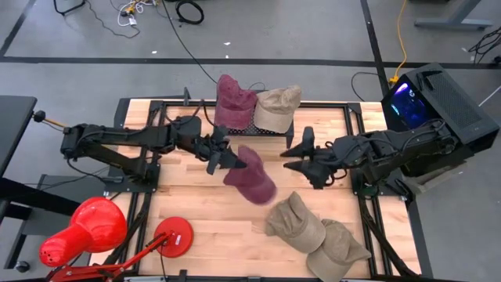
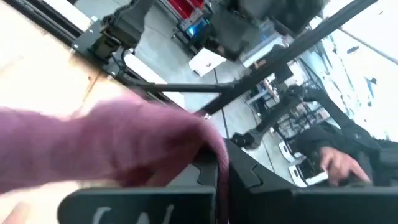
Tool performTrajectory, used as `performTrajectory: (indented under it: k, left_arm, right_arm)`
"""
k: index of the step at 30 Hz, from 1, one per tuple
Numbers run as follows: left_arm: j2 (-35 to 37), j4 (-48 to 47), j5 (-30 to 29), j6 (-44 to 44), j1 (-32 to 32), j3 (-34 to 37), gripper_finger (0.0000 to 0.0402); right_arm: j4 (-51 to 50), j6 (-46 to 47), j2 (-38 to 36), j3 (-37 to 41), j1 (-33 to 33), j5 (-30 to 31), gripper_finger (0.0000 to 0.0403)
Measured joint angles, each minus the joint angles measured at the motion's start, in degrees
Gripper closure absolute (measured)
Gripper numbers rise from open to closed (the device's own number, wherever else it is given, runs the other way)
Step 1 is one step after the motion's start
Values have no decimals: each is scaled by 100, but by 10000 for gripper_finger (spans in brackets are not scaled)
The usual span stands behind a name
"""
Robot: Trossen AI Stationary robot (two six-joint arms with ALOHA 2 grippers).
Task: Pick & Place hat
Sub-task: Stack the red cap on top of the red cap on the shelf
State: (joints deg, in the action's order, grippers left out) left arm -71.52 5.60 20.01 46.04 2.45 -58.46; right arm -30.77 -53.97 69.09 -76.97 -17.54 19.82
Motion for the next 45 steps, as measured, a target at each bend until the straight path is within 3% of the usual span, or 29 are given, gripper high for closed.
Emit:
performTrajectory:
  k: [6,15,28,45]
  left_arm:
    - [172,-22,230,-158,1,-14,397]
    - [507,-668,281,-786,1,-21,397]
    - [548,-2297,264,-1807,-1,-4,397]
    - [517,-3064,-188,-2701,-12,-4,397]
  right_arm:
    - [19,1018,-3,0,63,699,208]
    - [31,2053,1,0,70,1078,213]
    - [125,2069,1,0,70,1077,230]
    - [139,2363,3,0,70,1065,232]
